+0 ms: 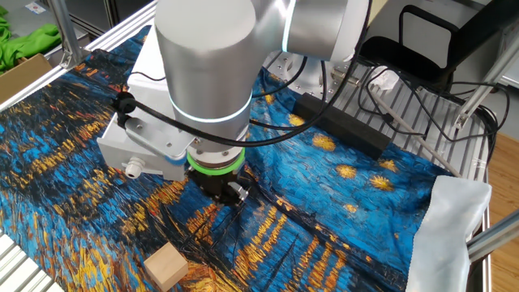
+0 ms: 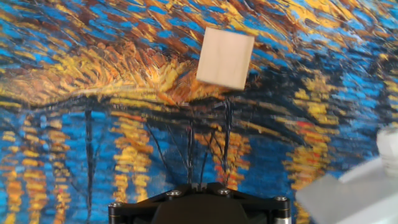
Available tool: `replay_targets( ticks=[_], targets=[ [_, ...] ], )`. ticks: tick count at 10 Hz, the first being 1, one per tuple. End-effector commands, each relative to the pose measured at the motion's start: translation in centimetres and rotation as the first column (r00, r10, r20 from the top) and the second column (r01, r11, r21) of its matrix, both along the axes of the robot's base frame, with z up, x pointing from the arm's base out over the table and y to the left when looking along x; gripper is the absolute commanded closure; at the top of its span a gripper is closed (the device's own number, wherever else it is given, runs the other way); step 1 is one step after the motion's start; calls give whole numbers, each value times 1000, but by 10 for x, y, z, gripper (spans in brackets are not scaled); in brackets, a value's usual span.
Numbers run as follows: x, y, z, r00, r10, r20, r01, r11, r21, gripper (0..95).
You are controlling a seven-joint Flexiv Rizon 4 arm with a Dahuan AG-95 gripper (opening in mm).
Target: Put things in the drawer
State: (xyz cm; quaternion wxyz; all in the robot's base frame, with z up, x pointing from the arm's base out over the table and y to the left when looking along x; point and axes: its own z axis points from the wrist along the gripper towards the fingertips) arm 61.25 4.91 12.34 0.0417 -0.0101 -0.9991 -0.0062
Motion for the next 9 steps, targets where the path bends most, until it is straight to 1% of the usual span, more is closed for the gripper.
replay_targets(
  ticks=[1, 3, 5, 6, 7, 9],
  targets=[
    [-1, -1, -1, 1000, -9, 8, 9, 1000, 2, 950],
    [0, -1, 0, 1000, -9, 6, 9, 1000, -2, 950],
    [0, -1, 0, 1000, -6, 10, 6, 1000, -1, 950],
    [0, -1, 0, 1000, 0, -2, 0, 1000, -1, 950],
    [0, -1, 0, 1000, 2, -6, -2, 1000, -1, 950],
    [0, -1, 0, 1000, -3, 6, 3, 1000, -4, 950]
  ],
)
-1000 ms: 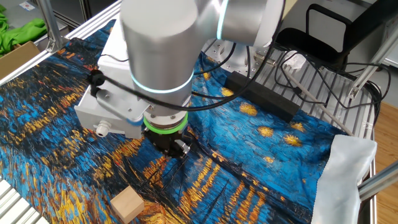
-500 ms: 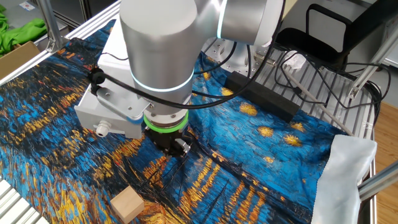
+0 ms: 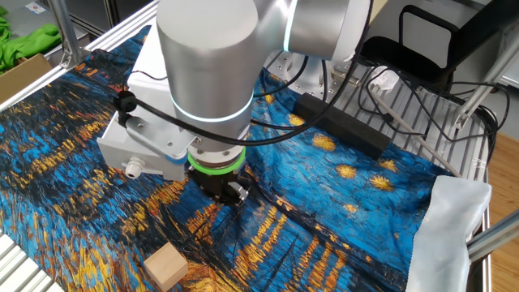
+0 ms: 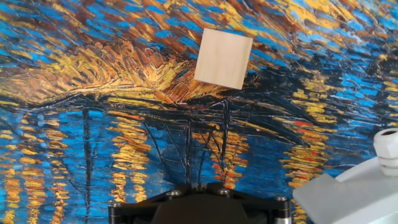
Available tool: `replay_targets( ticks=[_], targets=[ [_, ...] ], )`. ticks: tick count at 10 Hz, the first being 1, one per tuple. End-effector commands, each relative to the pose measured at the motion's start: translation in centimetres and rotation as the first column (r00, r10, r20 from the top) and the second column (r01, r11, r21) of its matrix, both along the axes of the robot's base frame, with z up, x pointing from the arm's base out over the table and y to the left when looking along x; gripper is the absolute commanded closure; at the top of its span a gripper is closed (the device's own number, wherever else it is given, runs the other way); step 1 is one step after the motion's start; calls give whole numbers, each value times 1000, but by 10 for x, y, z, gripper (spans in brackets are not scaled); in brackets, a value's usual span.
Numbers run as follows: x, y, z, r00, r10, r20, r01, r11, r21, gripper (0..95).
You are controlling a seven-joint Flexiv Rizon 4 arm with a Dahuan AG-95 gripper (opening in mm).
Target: Put things in the drawer
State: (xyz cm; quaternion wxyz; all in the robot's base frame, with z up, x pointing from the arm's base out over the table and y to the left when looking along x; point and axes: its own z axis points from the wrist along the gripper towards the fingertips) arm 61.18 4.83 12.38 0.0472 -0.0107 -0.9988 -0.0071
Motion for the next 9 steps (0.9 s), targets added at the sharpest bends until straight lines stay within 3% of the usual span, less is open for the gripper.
replay_targets(
  ticks=[1, 4, 6, 9],
  targets=[
    [0, 0, -1, 1000, 0, 15, 0, 1000, -14, 950],
    [0, 0, -1, 1000, 2, -18, -3, 1000, -15, 950],
    [0, 0, -1, 999, -17, -35, 16, 999, -32, 950],
    [0, 0, -1, 999, 2, -33, -2, 1000, 9, 950]
  ],
)
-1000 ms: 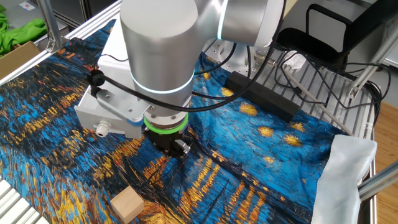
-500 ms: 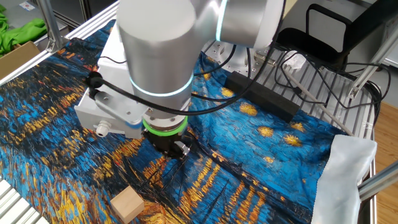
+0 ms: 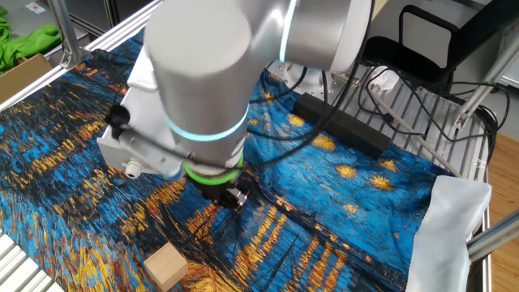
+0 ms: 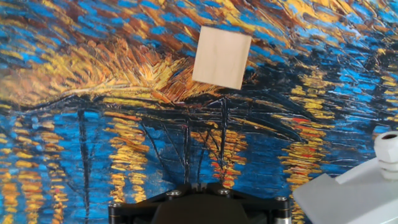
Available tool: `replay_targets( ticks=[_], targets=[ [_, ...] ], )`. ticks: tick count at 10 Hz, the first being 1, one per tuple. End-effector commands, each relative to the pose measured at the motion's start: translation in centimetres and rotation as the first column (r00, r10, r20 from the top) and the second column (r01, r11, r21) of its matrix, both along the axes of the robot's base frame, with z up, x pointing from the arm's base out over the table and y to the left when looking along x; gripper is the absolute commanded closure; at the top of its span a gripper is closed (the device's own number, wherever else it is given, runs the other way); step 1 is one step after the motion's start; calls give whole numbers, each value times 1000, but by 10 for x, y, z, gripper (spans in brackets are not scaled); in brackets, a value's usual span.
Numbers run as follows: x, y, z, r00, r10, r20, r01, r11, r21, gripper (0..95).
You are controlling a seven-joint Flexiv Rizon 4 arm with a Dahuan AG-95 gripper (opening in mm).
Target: Put things in the drawer
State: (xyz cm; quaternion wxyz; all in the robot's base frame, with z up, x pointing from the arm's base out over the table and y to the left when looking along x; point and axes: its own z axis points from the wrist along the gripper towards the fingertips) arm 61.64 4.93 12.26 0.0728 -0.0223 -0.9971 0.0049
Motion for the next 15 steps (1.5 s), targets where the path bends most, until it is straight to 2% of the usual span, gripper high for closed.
replay_targets(
  ticks=[1, 4, 5, 7, 8, 11, 15],
  targets=[
    [-4, -1, 0, 999, 48, 19, -49, 998, 42, 950],
    [-4, -1, 0, 996, 81, 25, -83, 995, 48, 950],
    [-4, -1, 0, 997, 78, 24, -79, 996, 40, 950],
    [-4, -1, 0, 997, 76, 23, -77, 996, 41, 950],
    [-4, -1, 0, 997, 66, 30, -68, 997, 44, 950],
    [-4, -1, 0, 999, 29, 25, -30, 998, 60, 950],
    [5, -5, -5, 1000, 8, 26, -10, 999, 43, 950]
  ],
)
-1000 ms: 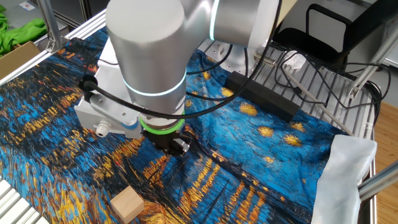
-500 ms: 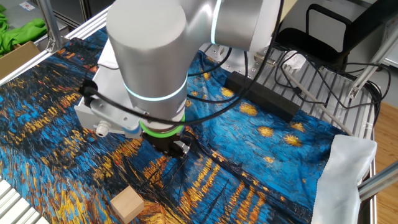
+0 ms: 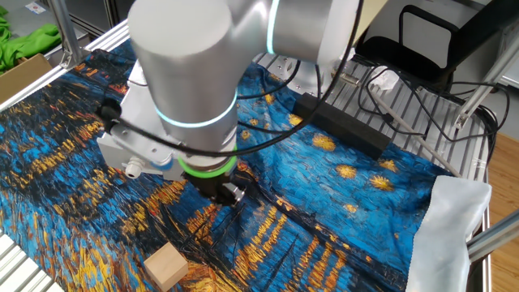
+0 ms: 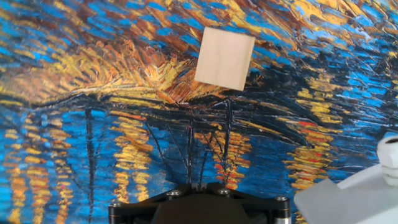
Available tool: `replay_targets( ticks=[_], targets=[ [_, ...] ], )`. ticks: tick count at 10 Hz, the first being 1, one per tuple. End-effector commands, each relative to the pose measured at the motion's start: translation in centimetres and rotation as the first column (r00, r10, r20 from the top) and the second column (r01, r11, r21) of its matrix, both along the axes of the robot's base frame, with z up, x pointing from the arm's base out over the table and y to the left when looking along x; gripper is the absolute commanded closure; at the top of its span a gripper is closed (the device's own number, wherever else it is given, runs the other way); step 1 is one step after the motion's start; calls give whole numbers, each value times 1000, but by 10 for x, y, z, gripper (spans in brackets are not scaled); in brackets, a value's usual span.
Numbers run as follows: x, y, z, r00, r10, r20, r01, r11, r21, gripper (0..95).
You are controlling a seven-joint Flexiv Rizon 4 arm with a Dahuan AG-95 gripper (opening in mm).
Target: Put things in the drawer
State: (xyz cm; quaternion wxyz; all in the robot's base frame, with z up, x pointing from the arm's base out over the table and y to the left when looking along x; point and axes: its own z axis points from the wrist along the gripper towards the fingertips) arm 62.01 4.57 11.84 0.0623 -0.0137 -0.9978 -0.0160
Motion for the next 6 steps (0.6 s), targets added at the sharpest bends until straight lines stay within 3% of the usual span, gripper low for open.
replay_targets(
  ticks=[1, 6],
  targets=[
    [6, -2, -2, 1000, -8, 4, 8, 1000, 1, 950],
    [31, 0, -9, 1000, -13, 16, 13, 1000, -11, 950]
  ],
)
